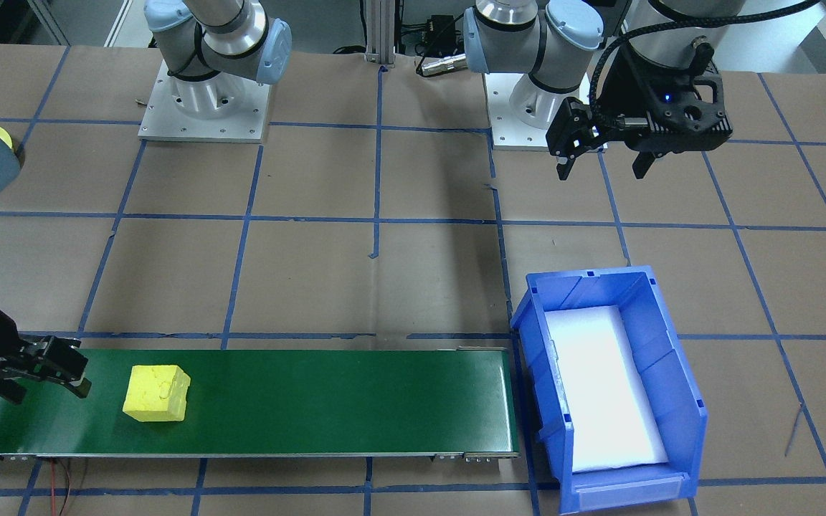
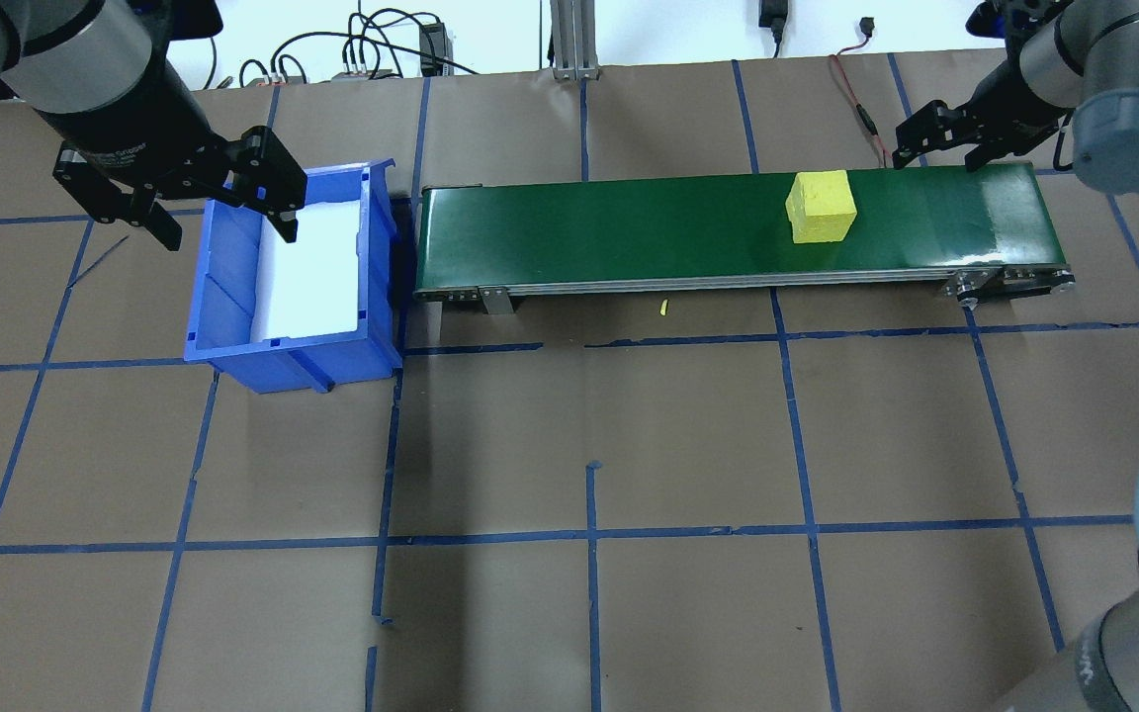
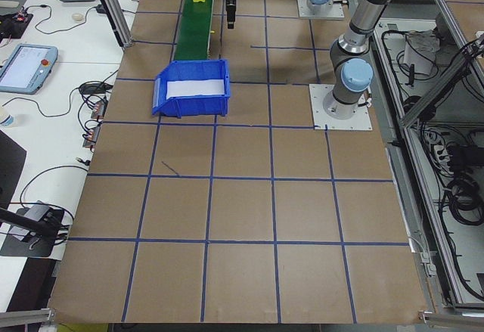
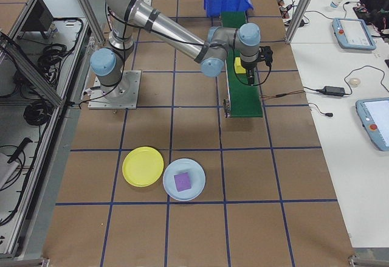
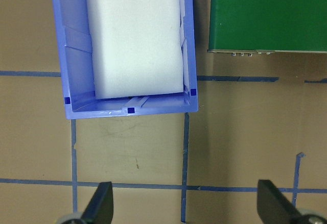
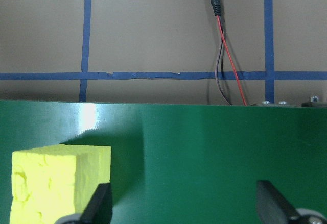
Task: Move block left to right into plate
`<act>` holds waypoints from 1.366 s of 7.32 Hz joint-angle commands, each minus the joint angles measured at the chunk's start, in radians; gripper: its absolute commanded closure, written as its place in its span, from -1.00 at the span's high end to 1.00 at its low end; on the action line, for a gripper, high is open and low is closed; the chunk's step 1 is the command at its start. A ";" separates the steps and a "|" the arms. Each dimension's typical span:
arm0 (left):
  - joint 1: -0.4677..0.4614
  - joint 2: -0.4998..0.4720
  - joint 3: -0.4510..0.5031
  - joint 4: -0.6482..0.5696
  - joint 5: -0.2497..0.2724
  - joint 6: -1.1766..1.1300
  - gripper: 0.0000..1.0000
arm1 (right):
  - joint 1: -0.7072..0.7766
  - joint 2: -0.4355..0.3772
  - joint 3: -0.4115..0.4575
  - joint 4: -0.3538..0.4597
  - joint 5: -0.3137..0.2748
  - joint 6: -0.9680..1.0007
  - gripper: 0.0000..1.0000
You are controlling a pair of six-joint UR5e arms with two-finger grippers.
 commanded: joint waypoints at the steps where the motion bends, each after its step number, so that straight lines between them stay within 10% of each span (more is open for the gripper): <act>1: 0.001 0.000 0.004 0.000 0.003 0.010 1.00 | 0.000 0.029 -0.004 0.038 0.046 0.047 0.98; 9: 0.001 0.002 0.001 -0.002 0.003 0.010 1.00 | 0.000 0.070 0.002 0.078 0.055 0.064 0.90; 10: -0.001 0.002 0.001 0.000 0.003 0.010 1.00 | -0.001 0.068 -0.001 0.078 0.007 0.058 0.22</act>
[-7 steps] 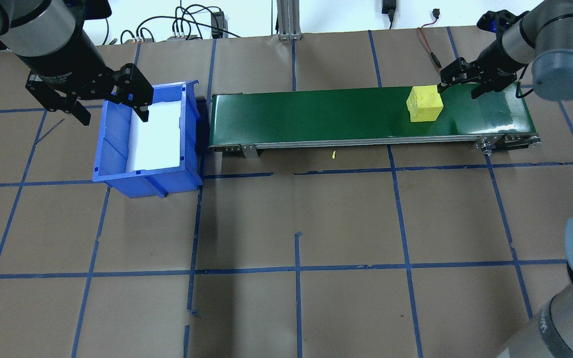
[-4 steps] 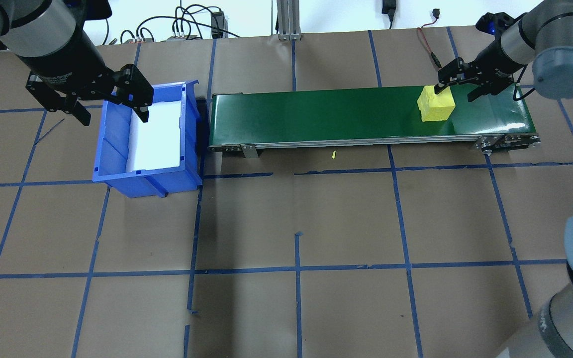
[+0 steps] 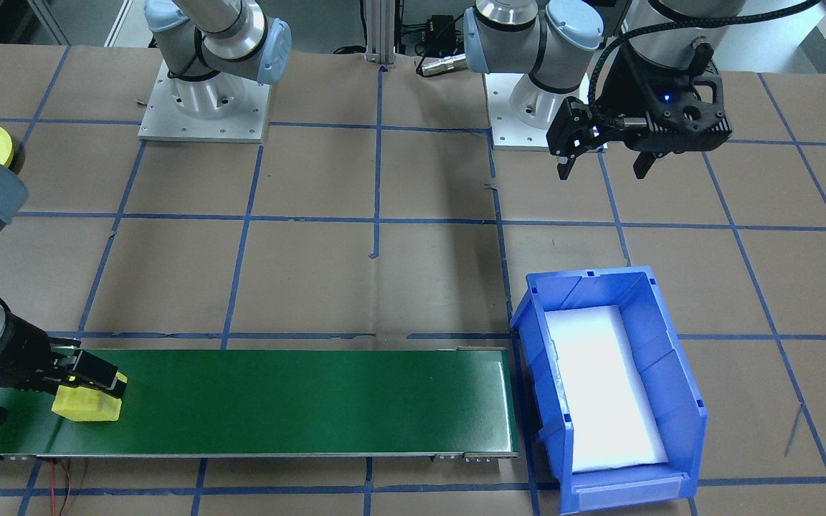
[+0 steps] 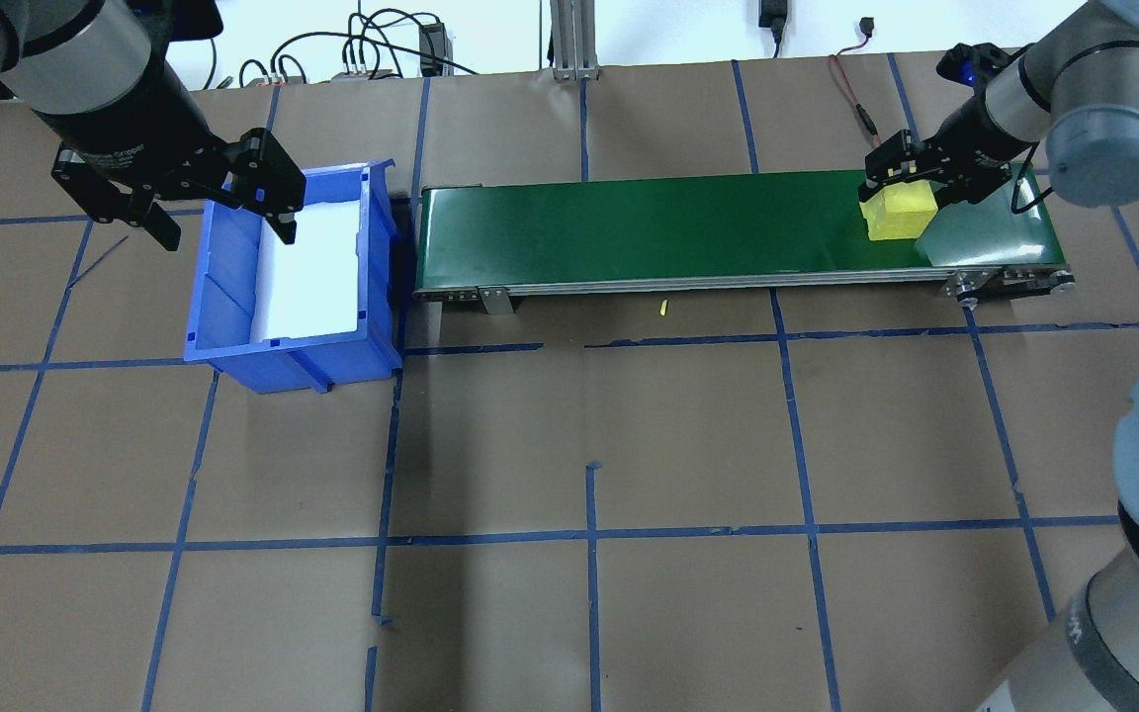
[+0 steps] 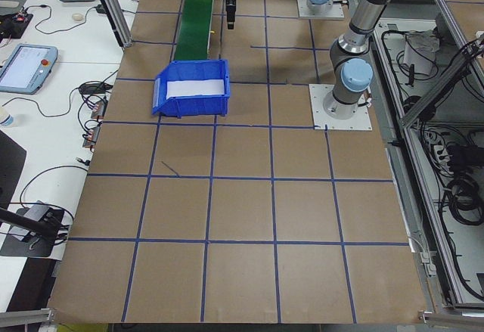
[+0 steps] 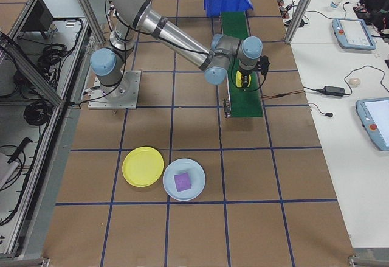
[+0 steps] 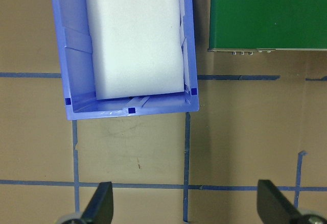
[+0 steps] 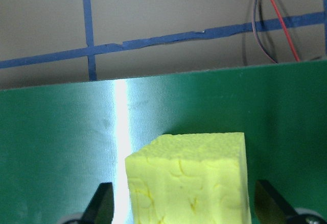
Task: Move block left to right into plate
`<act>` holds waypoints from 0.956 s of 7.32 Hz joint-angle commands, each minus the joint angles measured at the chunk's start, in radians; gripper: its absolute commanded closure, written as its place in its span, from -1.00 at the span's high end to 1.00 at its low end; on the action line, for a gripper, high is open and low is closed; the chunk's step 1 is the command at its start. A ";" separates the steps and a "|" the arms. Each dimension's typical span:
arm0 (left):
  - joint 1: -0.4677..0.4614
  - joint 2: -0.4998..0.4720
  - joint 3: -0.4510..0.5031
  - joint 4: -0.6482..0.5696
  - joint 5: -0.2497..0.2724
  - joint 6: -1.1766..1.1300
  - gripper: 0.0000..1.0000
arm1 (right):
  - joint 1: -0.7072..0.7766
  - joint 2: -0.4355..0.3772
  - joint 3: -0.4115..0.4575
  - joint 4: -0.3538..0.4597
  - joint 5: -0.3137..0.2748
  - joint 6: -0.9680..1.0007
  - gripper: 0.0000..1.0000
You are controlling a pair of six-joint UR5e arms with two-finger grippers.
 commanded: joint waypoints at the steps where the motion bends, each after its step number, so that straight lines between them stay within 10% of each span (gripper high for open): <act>1: 0.001 0.001 0.001 0.001 0.000 0.000 1.00 | -0.001 -0.005 -0.004 -0.006 -0.115 -0.051 -0.42; 3: 0.000 0.001 -0.001 0.001 0.000 0.002 1.00 | -0.061 -0.038 0.002 -0.008 -0.264 -0.351 -0.46; 7: 0.001 0.001 -0.001 0.001 0.000 0.002 1.00 | -0.401 -0.143 0.037 0.117 -0.315 -0.686 -0.44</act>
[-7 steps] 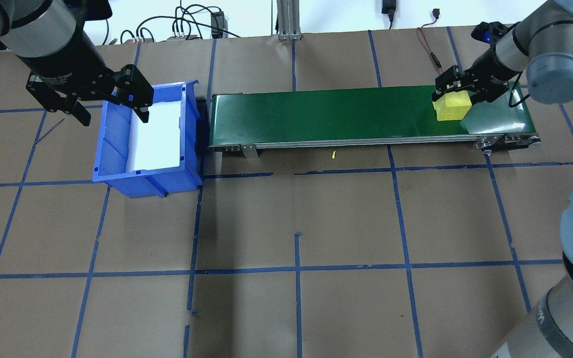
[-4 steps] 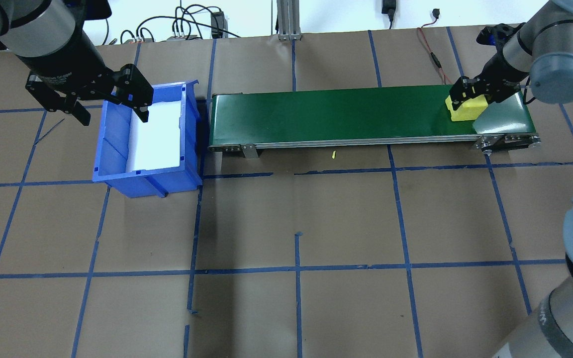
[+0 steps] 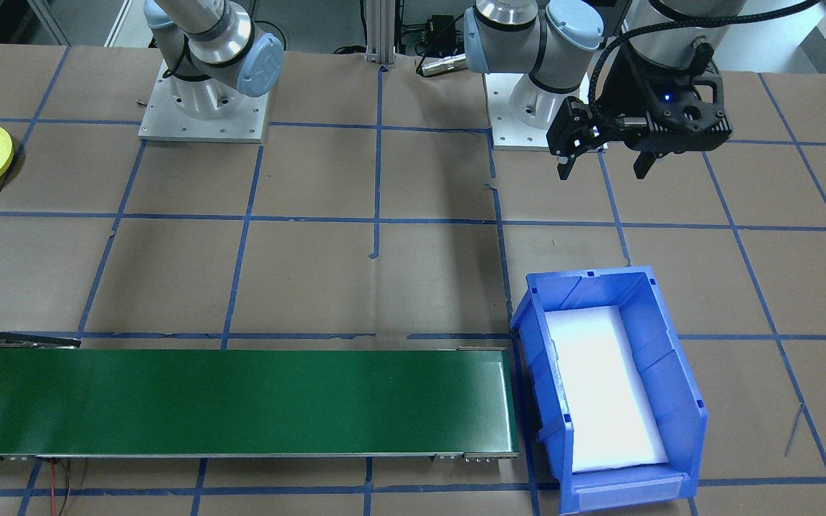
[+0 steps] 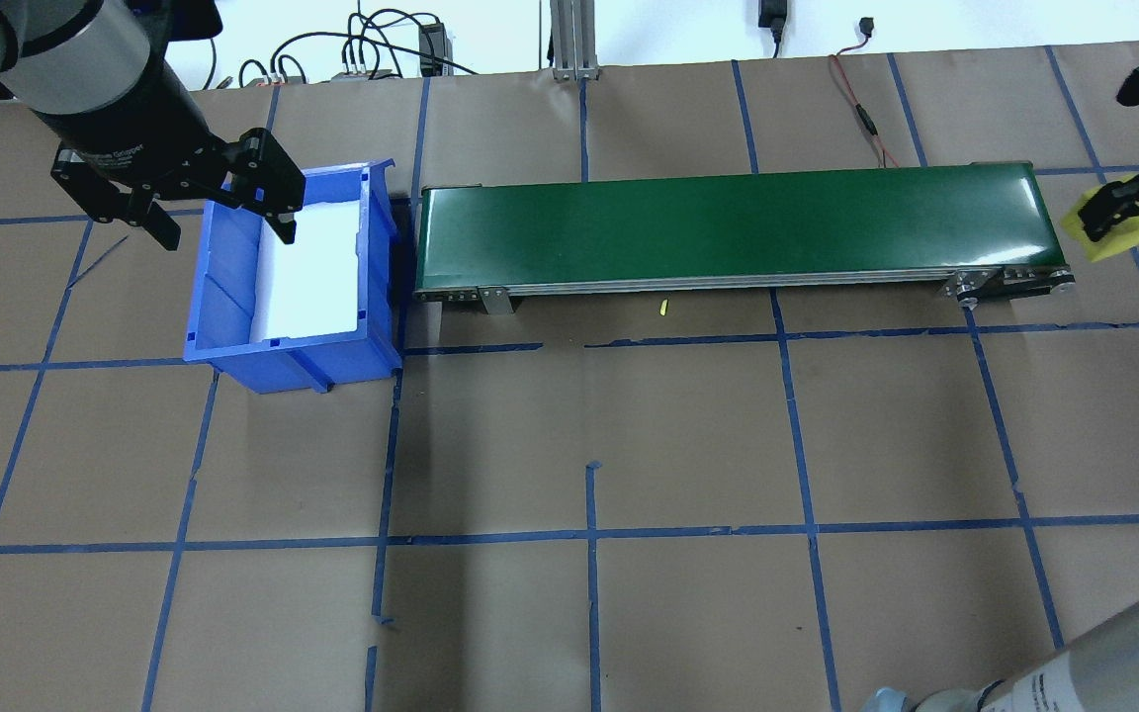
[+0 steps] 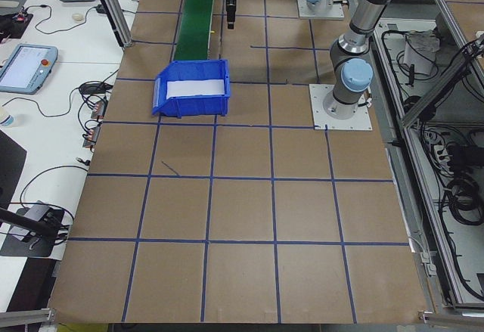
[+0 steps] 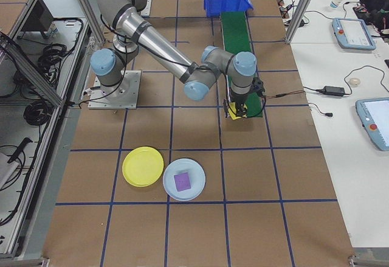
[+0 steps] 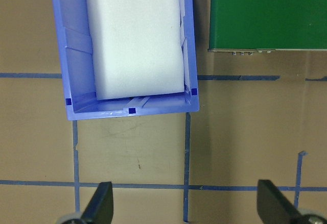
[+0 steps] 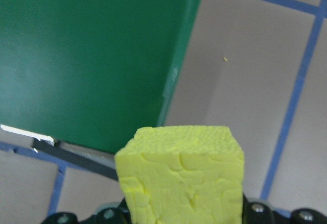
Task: Move block left to right into plate
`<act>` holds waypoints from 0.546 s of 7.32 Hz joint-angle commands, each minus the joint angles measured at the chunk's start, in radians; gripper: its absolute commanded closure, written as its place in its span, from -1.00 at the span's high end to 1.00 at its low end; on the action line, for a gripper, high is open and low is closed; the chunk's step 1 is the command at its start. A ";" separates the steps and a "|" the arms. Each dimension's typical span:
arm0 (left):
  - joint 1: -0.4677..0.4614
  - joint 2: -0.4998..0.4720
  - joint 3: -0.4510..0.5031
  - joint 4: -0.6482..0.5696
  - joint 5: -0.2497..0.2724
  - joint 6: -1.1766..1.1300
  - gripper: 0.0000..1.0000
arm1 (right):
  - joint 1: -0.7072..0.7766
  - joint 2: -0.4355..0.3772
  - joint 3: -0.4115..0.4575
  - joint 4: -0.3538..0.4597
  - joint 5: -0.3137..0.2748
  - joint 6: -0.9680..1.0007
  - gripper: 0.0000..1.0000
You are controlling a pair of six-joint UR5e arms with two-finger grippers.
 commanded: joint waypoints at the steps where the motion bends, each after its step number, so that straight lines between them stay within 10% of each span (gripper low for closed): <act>1: 0.001 0.000 0.000 0.000 0.000 0.000 1.00 | -0.234 -0.105 0.061 0.154 -0.020 -0.146 -0.41; 4: 0.001 0.000 0.001 0.000 0.000 0.000 1.00 | -0.559 -0.198 0.237 0.139 0.000 -0.443 -0.41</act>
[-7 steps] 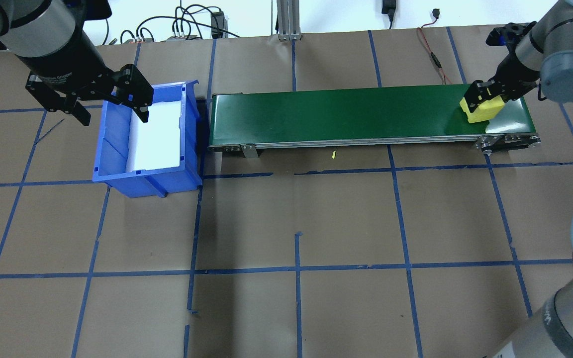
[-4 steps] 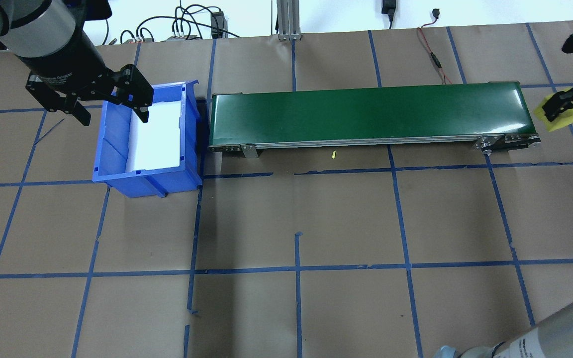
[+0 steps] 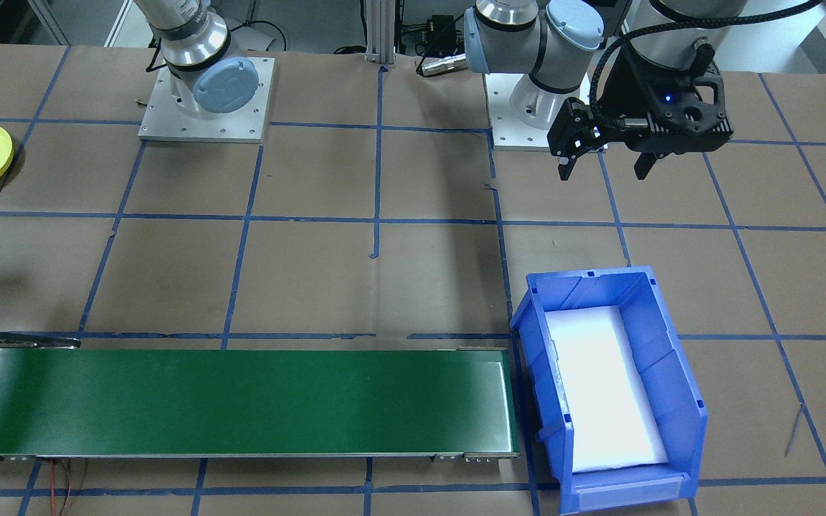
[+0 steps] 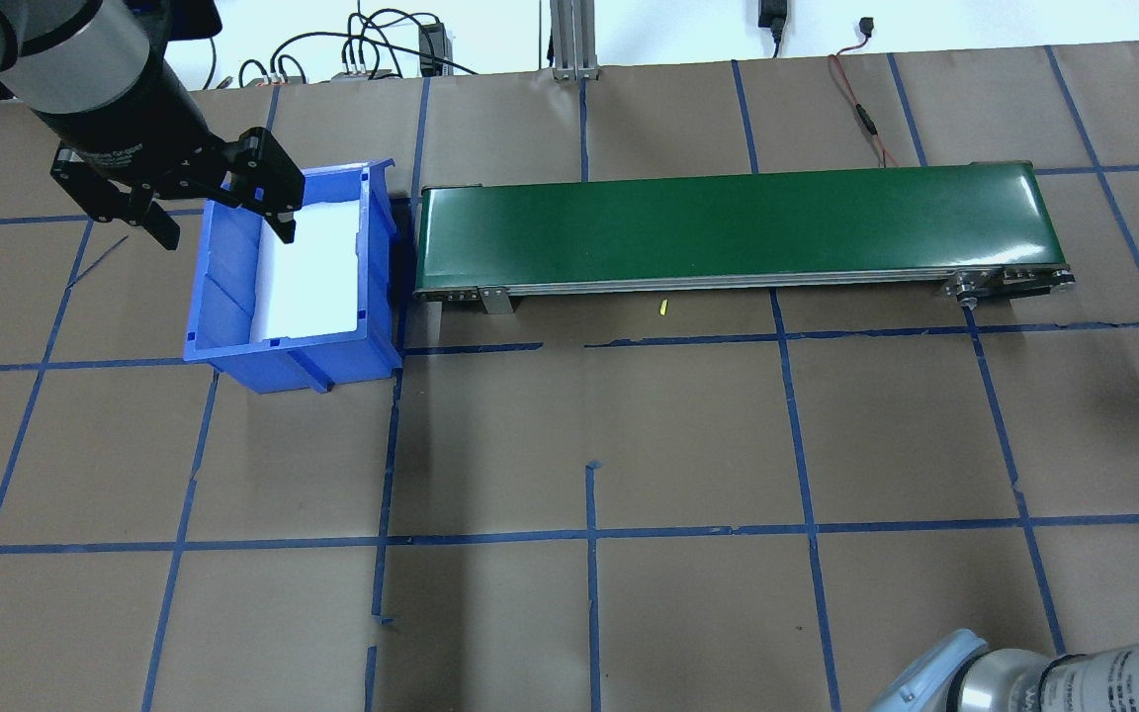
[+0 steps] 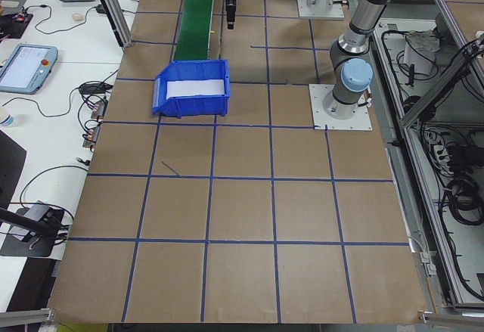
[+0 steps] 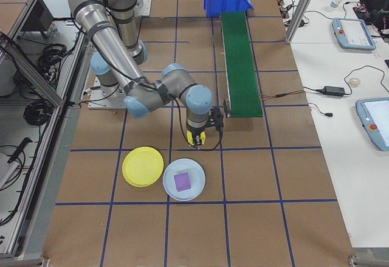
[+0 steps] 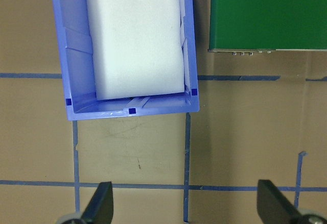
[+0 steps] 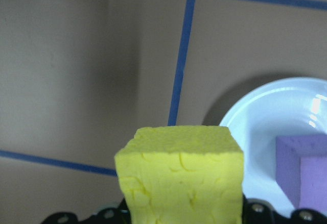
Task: Move block left to right into plate
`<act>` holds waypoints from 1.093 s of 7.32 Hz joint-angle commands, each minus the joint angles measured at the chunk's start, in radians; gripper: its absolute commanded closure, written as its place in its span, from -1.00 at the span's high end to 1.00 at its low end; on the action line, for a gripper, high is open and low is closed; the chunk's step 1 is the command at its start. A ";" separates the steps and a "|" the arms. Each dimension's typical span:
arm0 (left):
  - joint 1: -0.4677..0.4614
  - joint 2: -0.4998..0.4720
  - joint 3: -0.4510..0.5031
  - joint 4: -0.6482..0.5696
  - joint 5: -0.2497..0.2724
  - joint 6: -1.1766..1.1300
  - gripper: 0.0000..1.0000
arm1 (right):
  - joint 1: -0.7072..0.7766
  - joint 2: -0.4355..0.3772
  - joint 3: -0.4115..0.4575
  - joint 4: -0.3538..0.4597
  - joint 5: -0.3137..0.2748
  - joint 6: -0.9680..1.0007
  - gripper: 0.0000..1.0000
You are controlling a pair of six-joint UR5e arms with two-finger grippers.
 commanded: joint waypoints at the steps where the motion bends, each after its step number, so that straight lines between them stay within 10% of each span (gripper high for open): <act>1: 0.000 0.000 -0.001 0.000 0.000 0.000 1.00 | -0.220 -0.022 0.124 -0.084 0.013 -0.175 -0.41; 4: 0.000 0.000 -0.001 0.000 0.000 0.000 1.00 | -0.332 -0.010 0.261 -0.187 0.016 -0.249 -0.39; 6: 0.002 0.000 0.001 0.002 0.000 0.000 1.00 | -0.351 0.013 0.266 -0.192 0.018 -0.289 0.85; 8: 0.002 0.000 -0.001 0.002 0.000 0.000 1.00 | -0.354 0.001 0.241 -0.197 0.022 -0.291 1.00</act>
